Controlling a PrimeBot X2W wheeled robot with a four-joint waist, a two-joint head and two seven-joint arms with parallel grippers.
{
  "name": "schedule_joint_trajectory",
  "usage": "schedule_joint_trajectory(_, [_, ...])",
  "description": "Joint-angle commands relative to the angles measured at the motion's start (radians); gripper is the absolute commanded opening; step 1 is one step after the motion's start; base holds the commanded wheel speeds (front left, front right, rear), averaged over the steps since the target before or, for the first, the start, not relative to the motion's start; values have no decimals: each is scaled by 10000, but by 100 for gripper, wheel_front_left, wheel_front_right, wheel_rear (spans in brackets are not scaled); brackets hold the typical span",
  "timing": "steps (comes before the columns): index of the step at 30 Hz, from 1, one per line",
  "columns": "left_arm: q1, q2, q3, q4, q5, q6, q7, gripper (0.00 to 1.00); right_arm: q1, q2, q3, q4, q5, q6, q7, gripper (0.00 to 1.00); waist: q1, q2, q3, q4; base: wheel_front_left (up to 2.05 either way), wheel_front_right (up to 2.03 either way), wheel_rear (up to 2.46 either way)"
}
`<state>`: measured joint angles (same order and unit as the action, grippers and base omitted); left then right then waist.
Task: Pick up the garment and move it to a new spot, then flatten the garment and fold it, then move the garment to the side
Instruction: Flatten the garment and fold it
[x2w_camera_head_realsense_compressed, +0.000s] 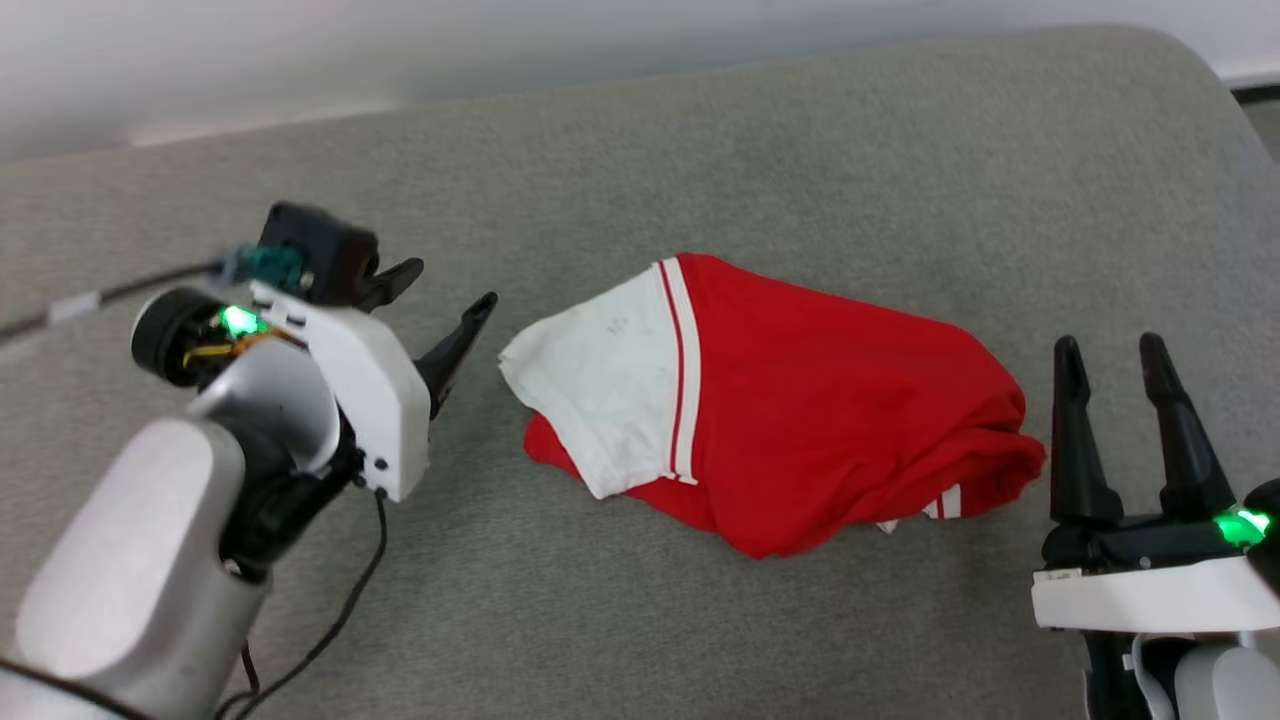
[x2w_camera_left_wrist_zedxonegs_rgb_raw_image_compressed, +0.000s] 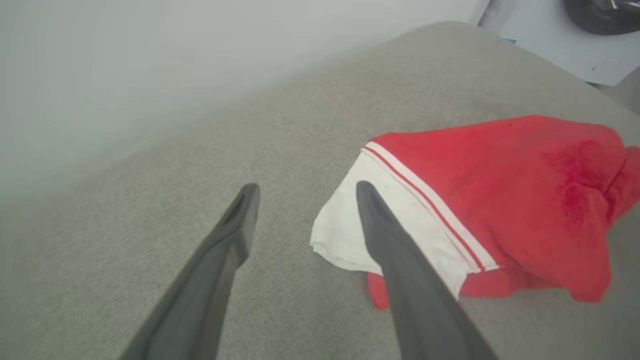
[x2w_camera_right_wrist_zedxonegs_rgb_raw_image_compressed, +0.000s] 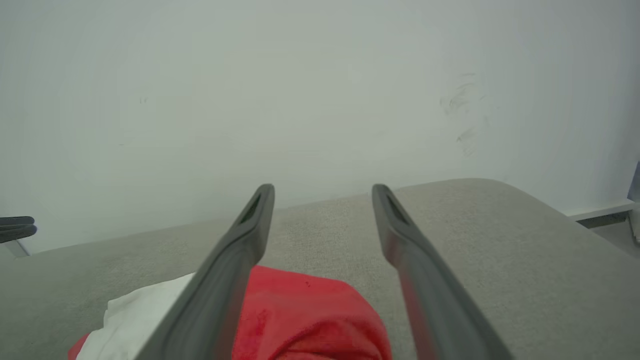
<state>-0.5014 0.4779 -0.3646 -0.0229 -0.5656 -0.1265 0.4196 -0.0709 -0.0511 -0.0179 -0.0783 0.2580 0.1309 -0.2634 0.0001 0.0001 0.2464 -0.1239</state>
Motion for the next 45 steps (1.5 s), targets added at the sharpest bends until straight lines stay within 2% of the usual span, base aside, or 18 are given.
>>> schedule_joint_trajectory(1, [-378,160,-165,152,-208,-19,553,100,-150,15,-38,-56,69,-3,-20,100,-1,-1,473,-397,0,0,0])
schedule_joint_trajectory(4, [-1234,167,-408,651,-1142,-34,1989,100,-307,18,-71,-83,196,-3,-20,100,-1,-1,824,-580,0,0,0])
schedule_joint_trajectory(5, [-1700,190,-540,1087,-1592,-34,2807,100,-416,16,-55,-72,230,-3,-20,100,-1,-1,1062,-705,0,0,0])
schedule_joint_trajectory(9, [-2372,318,-1039,1812,-1962,-40,4098,100,-576,16,28,-60,260,-3,-20,100,-1,-1,1446,-891,0,0,0])
schedule_joint_trajectory(12, [-2624,484,-1516,2195,-1819,-42,4489,100,-683,16,50,-63,325,-3,-20,100,-1,-1,1630,-964,0,0,0])
schedule_joint_trajectory(18, [-2752,517,-2095,2751,-1731,-42,4355,100,-750,16,-31,-91,347,-3,-20,100,-1,-1,1791,-941,0,0,0])
schedule_joint_trajectory(19, [-2684,496,-2224,2821,-1873,-44,4420,16,-769,16,-47,-94,324,-3,-20,100,-1,-1,1804,-916,0,0,0])
schedule_joint_trajectory(20, [-2630,510,-2436,2815,-1982,-44,4482,0,-779,16,-64,-94,279,-3,-20,100,-1,-1,1807,-876,0,0,0])
schedule_joint_trajectory(26, [-2824,869,-2636,2837,-1885,-31,3288,0,-740,16,-117,14,44,-3,-20,100,-1,-1,1473,-511,0,0,0])
schedule_joint_trajectory(36, [-2340,1234,-1505,3060,-2155,161,711,0,-264,16,-107,253,-407,-3,-20,100,-1,-1,110,386,0,0,0])
schedule_joint_trajectory(45, [-1253,1925,-772,3186,-2285,610,-378,0,-63,15,-26,366,-670,-3,-20,100,-1,-1,-338,980,0,0,0])
